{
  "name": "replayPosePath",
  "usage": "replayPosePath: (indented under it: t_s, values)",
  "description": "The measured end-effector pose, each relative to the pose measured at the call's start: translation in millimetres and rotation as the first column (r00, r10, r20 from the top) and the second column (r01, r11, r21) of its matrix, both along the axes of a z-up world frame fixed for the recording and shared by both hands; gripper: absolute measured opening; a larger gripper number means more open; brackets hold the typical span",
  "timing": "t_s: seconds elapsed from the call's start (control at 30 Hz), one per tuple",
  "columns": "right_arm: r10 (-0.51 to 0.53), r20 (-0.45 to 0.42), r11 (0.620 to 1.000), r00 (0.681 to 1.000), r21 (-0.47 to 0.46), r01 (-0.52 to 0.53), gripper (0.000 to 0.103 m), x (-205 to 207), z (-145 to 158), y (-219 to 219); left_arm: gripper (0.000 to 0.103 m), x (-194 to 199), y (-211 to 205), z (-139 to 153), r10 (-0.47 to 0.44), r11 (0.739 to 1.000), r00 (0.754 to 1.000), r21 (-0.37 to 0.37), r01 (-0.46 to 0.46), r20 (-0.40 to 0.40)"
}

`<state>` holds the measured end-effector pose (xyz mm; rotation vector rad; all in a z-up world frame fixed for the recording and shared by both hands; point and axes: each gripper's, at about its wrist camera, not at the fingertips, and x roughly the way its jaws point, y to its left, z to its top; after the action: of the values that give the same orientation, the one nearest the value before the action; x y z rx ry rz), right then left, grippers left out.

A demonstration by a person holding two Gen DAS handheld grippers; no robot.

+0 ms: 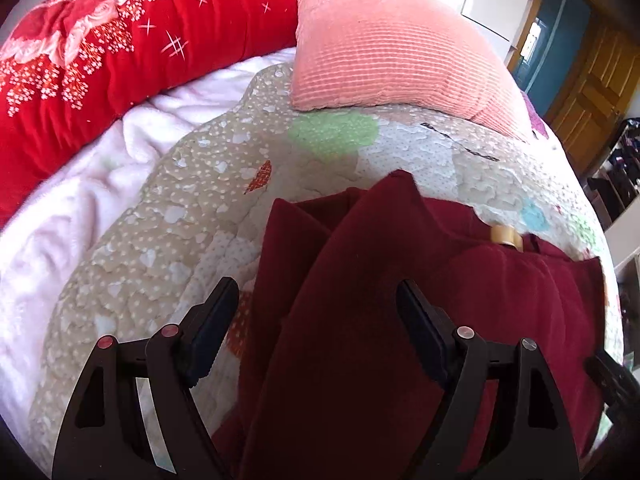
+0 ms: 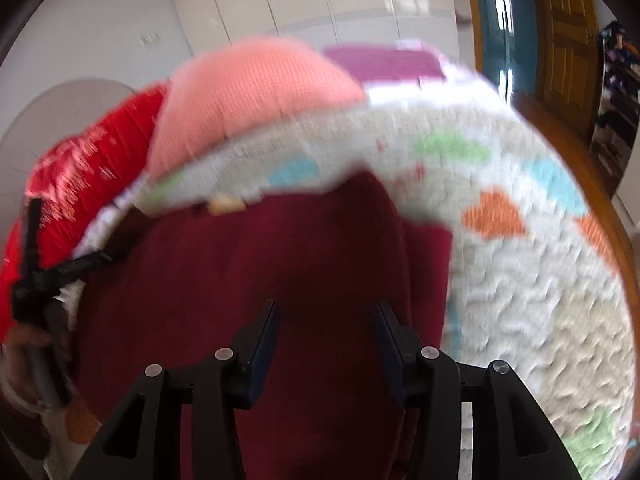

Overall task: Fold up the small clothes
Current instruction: 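Grasp the hem with both grippers and fold it up toward the collar, then open both grippers and lift them off the folded sweatshirt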

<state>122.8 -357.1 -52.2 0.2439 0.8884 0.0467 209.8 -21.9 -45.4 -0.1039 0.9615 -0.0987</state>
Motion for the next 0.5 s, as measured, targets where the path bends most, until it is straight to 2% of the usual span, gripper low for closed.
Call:
replayPosePath:
  t_s: [0.1,0.2,0.27,0.5]
  values:
    - [0.001,0.001,1.0,1.0,-0.029,-0.001,0.046,-1.8,6.0,5.7,0.081,-21.5,4.2,12.1,-0.022,1.0,0.999,-0.008,0.022,0.032]
    - [0.025,0.037,0.999,0.999,0.032,-0.026,0.046,-10.8,23.4,12.9,0.081,-38.6,9.2,18.3,-0.032,0.999,0.999,-0.004,0.032,0.041]
    - [0.031,0.047,0.999,0.998,0.01,-0.031,0.047,-18.5,28.5,20.5,0.081,-48.5,11.7,20.1,-0.036,0.999,0.998,-0.007,0.036,0.042]
    - [0.023,0.048,1.0,0.999,0.02,-0.024,0.047,-54.6,22.0,27.9,0.081,-75.9,16.6,18.9,-0.047,0.999,0.998,-0.018,0.048,0.038]
